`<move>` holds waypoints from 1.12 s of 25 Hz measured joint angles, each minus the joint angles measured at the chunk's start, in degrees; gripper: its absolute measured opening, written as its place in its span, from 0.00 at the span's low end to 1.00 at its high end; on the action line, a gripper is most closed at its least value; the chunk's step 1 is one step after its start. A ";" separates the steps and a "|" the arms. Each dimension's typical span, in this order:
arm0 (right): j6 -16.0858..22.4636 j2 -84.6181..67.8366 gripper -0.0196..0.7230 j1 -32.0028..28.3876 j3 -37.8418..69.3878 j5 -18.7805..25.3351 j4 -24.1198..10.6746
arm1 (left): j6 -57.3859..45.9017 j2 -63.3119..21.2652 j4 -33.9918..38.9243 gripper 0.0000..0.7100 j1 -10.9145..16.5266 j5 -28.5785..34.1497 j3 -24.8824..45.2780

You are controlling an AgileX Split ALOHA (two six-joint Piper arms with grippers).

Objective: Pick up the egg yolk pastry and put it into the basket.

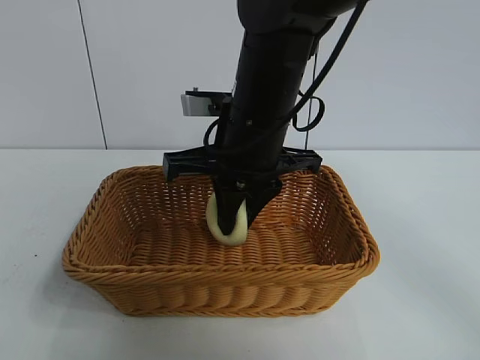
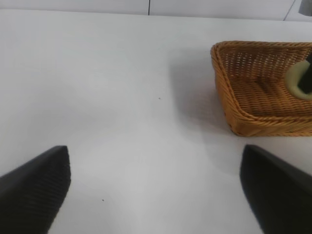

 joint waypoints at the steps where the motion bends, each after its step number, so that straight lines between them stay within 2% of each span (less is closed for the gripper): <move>1: -0.14 0.00 0.42 0.00 0.00 0.00 0.00 | 0.00 0.00 0.00 0.98 0.00 0.00 0.00; 4: -0.46 -0.05 0.81 0.00 0.00 0.71 0.00 | 0.00 0.00 0.00 0.98 0.00 -0.08 0.00; 7: -1.03 -0.51 0.93 0.00 -0.65 1.63 -0.78 | 0.00 0.00 0.00 0.98 0.00 -0.08 0.00; 9: -1.20 -0.97 0.95 0.00 -2.50 3.38 -1.78 | 0.00 0.00 0.00 0.98 0.00 -0.08 0.00; 14: -1.13 -1.51 0.96 0.00 -12.00 12.39 -4.91 | 0.00 0.00 0.00 0.98 0.00 -0.08 0.00; 16: -0.77 -1.51 0.96 -0.17 -15.79 14.50 -6.85 | 0.00 0.00 0.00 0.98 0.00 -0.08 0.00; 22: 0.87 -1.51 0.96 -3.06 -22.09 14.78 -8.60 | 0.00 0.00 0.00 0.98 0.00 -0.08 0.00; 25: 0.77 -1.51 0.96 -6.67 -22.37 15.06 -9.05 | 0.00 0.00 0.00 0.98 0.00 -0.08 0.00; 28: 0.27 -1.51 0.96 -12.79 -22.37 15.22 -10.14 | 0.00 0.00 0.00 0.98 0.00 -0.08 0.00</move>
